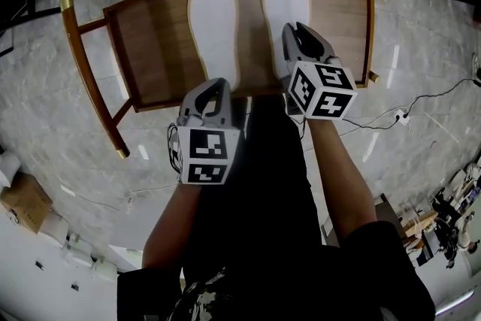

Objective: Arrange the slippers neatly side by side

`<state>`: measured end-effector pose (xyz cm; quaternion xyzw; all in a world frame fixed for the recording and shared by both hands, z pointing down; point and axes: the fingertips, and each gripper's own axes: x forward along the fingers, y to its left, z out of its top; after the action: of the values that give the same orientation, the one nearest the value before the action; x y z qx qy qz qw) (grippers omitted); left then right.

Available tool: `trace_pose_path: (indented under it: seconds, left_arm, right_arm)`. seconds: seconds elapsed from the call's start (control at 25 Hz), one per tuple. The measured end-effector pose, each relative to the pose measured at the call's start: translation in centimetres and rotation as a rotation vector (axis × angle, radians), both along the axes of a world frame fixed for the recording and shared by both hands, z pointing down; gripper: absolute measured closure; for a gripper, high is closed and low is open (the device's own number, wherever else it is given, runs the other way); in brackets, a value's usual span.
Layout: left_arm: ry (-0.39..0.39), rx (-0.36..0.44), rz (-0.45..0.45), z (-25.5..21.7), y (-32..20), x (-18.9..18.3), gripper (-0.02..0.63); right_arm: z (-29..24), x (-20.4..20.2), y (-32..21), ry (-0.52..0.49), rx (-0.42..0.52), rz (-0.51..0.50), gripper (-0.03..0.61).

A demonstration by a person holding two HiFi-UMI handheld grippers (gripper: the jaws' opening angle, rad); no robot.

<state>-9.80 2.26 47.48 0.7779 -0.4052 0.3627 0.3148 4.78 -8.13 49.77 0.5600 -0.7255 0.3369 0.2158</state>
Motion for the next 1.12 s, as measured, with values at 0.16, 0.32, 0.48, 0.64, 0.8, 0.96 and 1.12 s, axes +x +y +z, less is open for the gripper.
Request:
trace_pose_path:
  seconds: [0.16, 0.32, 0.48, 0.64, 0.8, 0.96, 1.12]
  left_arm:
    - [-0.001, -0.003, -0.012, 0.0, 0.1, -0.3, 0.611]
    - [0.000, -0.003, -0.030, 0.1, 0.1, -0.8, 0.611]
    - [0.005, 0.007, -0.055, -0.2, 0.1, -1.3, 0.611]
    - [0.021, 0.014, -0.085, -0.6, 0.0, -1.6, 0.611]
    - [0.030, 0.022, -0.101, -1.0, -0.2, -1.8, 0.611]
    - [0.041, 0.027, -0.106, -1.2, -0.3, -1.8, 0.611]
    - [0.056, 0.029, -0.114, -1.4, -0.4, -1.7, 0.611]
  right_arm:
    - [0.4, 0.3, 0.1, 0.001, -0.029, 0.021, 0.567]
    - [-0.9, -0.4, -0.1, 0.031, -0.004, 0.027, 0.569]
    - [-2.6, -1.6, -0.1, 0.037, 0.030, 0.019, 0.570]
    - [-3.3, -2.6, 0.1, 0.048, 0.037, -0.009, 0.569]
    - [-3.6, -3.2, 0.4, 0.069, 0.041, -0.027, 0.571]
    - [-4.1, -3.4, 0.7, 0.081, 0.044, -0.015, 0.569]
    - [-4.9, -3.0, 0.9, 0.067, 0.034, 0.050, 0.570]
